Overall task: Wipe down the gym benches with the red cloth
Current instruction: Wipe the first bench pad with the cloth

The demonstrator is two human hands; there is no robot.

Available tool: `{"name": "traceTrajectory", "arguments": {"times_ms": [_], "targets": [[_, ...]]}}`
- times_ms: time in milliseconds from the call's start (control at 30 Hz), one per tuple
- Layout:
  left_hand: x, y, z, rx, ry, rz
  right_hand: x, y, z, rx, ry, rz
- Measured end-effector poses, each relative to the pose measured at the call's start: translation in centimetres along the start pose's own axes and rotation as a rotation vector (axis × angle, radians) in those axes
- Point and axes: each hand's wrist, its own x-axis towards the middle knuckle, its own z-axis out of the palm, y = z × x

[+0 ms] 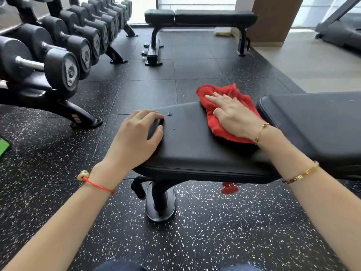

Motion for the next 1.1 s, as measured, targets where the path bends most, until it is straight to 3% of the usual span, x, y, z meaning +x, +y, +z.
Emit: {"name": "traceTrajectory", "arguments": {"times_ms": [200, 567, 800, 1000, 1100], "targets": [[0.2, -0.1, 0.3, 0.000, 0.015, -0.036, -0.4, -1.7, 1.8, -0.024, -0.016, -0.201], [0.3, 0.8, -0.6, 0.032, -0.073, -0.088, 1.0, -4.2, 1.4, -0.052, -0.036, -0.085], [-0.2, 0.1, 0.2, 0.042, 0.022, -0.122, -2.7, -4.3, 2.3, -0.070, -0.026, -0.227], [-0.7, 0.4, 0.1, 0.077, 0.051, -0.190, -0.3, -5.6, 2.7, -0.053, 0.019, -0.057], [-0.7, 0.4, 0.1, 0.084, 0.073, -0.207, 0.6, -8.6, 4.0, -0.052, 0.001, -0.102]]}}
